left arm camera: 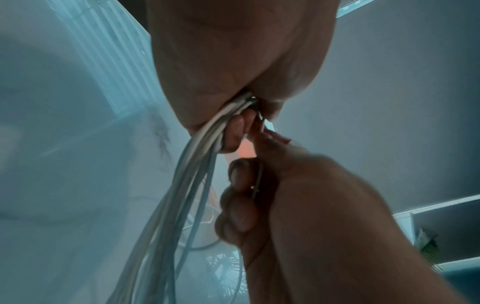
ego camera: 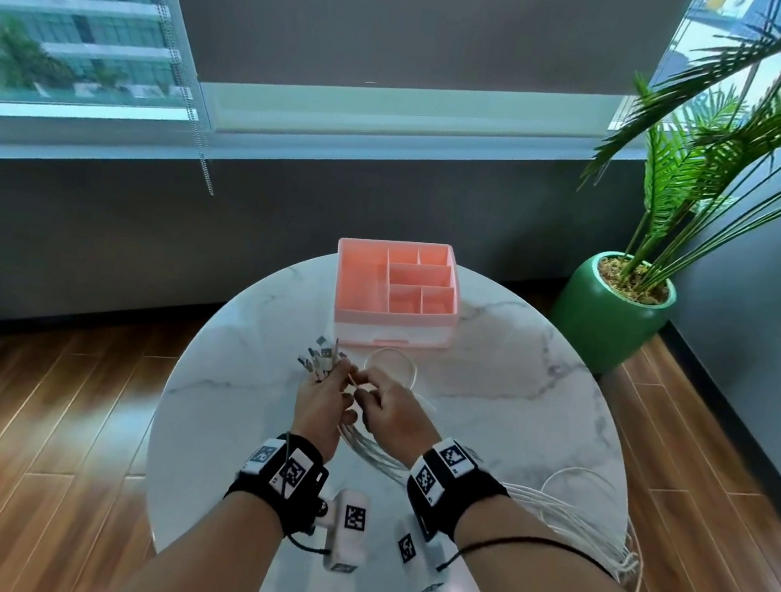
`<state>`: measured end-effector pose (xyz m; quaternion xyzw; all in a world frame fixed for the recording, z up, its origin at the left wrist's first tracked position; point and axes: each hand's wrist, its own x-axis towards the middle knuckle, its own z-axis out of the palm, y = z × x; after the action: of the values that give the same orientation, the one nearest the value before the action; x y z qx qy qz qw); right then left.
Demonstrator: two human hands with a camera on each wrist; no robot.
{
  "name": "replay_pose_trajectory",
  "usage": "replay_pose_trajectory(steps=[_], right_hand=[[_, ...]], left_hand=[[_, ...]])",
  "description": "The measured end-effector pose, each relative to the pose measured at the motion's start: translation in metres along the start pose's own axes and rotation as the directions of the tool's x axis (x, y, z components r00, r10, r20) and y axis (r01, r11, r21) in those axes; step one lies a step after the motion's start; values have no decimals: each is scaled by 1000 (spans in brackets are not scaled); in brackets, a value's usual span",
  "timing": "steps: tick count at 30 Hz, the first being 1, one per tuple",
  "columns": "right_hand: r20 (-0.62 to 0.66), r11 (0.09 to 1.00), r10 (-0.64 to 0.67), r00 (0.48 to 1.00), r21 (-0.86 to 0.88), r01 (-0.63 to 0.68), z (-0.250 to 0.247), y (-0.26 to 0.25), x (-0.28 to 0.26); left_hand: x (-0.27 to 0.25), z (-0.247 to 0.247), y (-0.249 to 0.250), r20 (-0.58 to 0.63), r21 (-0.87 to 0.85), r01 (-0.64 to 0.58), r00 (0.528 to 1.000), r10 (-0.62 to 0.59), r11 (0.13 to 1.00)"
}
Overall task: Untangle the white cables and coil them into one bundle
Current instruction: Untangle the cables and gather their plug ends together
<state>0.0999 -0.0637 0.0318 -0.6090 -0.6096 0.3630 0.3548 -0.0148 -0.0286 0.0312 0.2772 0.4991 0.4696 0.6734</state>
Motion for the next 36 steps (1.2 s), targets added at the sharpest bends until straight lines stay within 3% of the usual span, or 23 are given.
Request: replay_pose_trajectory(steps=[4,9,12,15,19,22,24,29,30,33,36], right_hand=[[162,993,62,985,-112,-44,-21,21,-15],[187,938,259,948,-283,-200,-75,71,-32],[64,886,338,939,-358,-295,-118,86,-38],[-119,826,356,927,-423,-372,-169,88,-43],[-353,805,284,891,-417,-422,-231,88,-44],[-435,810,257,863,-391,-438,-249,83,-41],[-440,803,266,857,-390,-450,-246,86,-40],[-289,679,486,825,-469,-564,-200,95,-38],[-275,701,475,836,-455,-548,-185,89,-33],[-195,867,302,933,-350,-354,-133,53,-9],[-45,971,196,979,-129,-201,-80,11,15]], left_hand=[[3,-7,2,-75,-179,12,997,-26,984],[6,-15,2,-99,-339,28,993,-65,940],[6,-17,-2,-64,-371,27,996,-55,928],[10,-23,-4,-107,-323,11,993,-48,946],[8,-24,-6,-109,-227,-11,994,-14,974],[5,-19,-7,-69,-185,-14,998,1,983],[4,-16,-6,-40,-160,-2,999,-4,987],[1,-12,-3,53,-79,16,999,-12,997],[0,-11,-4,70,-63,17,997,-13,998],[-2,-6,-6,107,-29,23,994,-20,999],[-4,-1,-7,128,7,30,991,-30,1000]])
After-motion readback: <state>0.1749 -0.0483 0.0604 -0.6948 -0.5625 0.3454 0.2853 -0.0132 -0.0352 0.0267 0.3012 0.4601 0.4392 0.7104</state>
